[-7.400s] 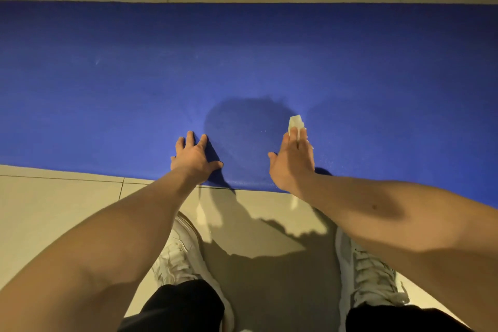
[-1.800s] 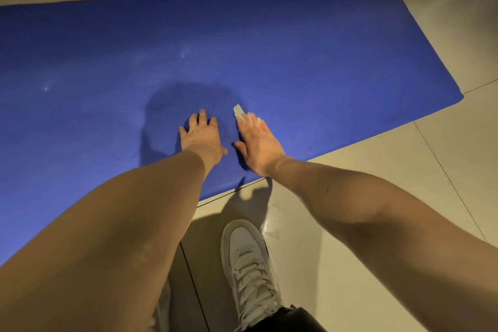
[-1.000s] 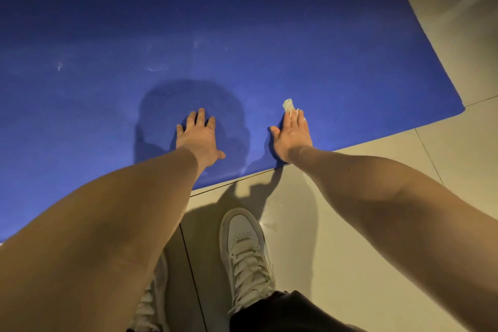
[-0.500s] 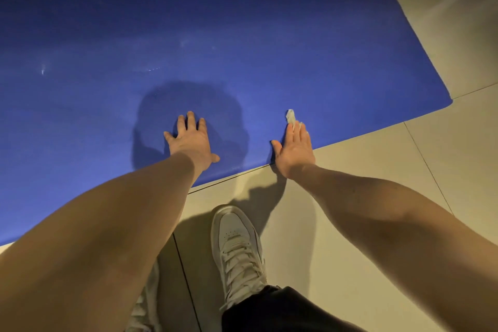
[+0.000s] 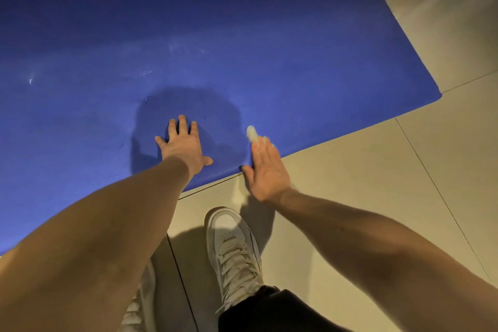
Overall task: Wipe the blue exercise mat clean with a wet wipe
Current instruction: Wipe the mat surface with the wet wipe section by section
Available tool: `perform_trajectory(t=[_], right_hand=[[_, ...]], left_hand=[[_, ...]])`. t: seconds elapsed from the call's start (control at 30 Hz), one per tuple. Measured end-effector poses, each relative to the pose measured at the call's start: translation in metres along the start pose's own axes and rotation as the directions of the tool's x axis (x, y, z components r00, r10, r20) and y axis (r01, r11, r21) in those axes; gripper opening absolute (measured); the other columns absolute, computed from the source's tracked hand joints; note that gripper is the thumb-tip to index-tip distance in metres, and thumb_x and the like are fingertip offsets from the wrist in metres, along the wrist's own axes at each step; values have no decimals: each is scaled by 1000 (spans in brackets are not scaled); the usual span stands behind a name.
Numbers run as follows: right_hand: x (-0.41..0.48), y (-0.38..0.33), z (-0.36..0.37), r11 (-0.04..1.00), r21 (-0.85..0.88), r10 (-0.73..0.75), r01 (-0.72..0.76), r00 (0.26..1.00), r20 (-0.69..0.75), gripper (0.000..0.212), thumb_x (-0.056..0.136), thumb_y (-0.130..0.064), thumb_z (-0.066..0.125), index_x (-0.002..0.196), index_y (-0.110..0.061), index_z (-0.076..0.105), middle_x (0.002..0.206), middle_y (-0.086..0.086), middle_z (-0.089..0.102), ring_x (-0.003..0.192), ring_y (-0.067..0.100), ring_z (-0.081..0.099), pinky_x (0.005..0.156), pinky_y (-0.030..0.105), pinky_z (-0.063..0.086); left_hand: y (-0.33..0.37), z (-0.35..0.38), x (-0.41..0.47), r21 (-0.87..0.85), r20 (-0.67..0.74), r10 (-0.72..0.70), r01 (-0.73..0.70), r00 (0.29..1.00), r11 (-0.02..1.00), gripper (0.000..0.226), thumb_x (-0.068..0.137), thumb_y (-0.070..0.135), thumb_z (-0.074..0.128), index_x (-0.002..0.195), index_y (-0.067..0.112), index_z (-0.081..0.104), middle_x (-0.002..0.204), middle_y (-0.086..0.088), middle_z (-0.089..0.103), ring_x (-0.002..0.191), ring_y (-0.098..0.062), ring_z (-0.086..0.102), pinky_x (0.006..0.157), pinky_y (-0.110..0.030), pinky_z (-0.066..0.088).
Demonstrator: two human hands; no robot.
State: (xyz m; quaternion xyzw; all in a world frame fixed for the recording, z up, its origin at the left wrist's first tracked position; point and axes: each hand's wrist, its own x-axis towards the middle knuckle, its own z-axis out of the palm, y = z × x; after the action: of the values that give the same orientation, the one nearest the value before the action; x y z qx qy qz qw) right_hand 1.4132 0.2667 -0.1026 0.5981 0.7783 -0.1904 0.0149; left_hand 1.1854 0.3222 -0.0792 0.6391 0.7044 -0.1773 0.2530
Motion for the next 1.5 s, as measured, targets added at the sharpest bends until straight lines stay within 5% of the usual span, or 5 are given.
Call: perform_trajectory(t=[0.47,0.67,1.07,1.33,1.5], right_hand=[[4,-34,18,926,-23,378,-377,925,36,89,95,-58,-5,159,4,-7,169,14,-17,155,37,-9,127,47,-3],[42,34,-22,698,-46,714,-714,691,112,86,105,-60,14,158,4,-11,168,19,-14,156,37,-10,127,44,-3],[0,-55,10,999,33,-10,7,993,115,75,106,-53,19,163,-8,-1,171,10,-6,157,28,-9,127,45,5],[48,-15,-5,921,19,388,-389,921,43,69,109,-44,16,161,-2,-4,170,10,-14,156,36,-7,127,46,-1],[26,-63,21,991,-90,109,-99,988,113,64,108,-39,21,161,-5,10,166,16,14,153,40,10,126,48,9]], left_hand=[[-3,-2,-2,37,-12,22,-21,1000,999,112,86,66,63,160,20,-7,166,-7,-18,153,-33,-11,119,-60,21],[-2,-3,-3,44,-6,25,-24,1000,999,111,86,65,63,160,20,-7,166,-7,-18,153,-34,-11,119,-61,21],[-3,-7,-3,74,-3,32,-32,999,997,113,85,69,61,160,20,-7,166,-7,-17,153,-34,-8,118,-59,26],[-10,-6,-5,40,-8,84,-84,996,996,107,88,67,59,160,20,-5,166,-6,-16,153,-33,-8,119,-58,23],[-20,-9,-9,7,-7,126,-126,992,992,88,96,52,58,160,18,7,167,-5,-6,153,-31,-3,120,-53,26]])
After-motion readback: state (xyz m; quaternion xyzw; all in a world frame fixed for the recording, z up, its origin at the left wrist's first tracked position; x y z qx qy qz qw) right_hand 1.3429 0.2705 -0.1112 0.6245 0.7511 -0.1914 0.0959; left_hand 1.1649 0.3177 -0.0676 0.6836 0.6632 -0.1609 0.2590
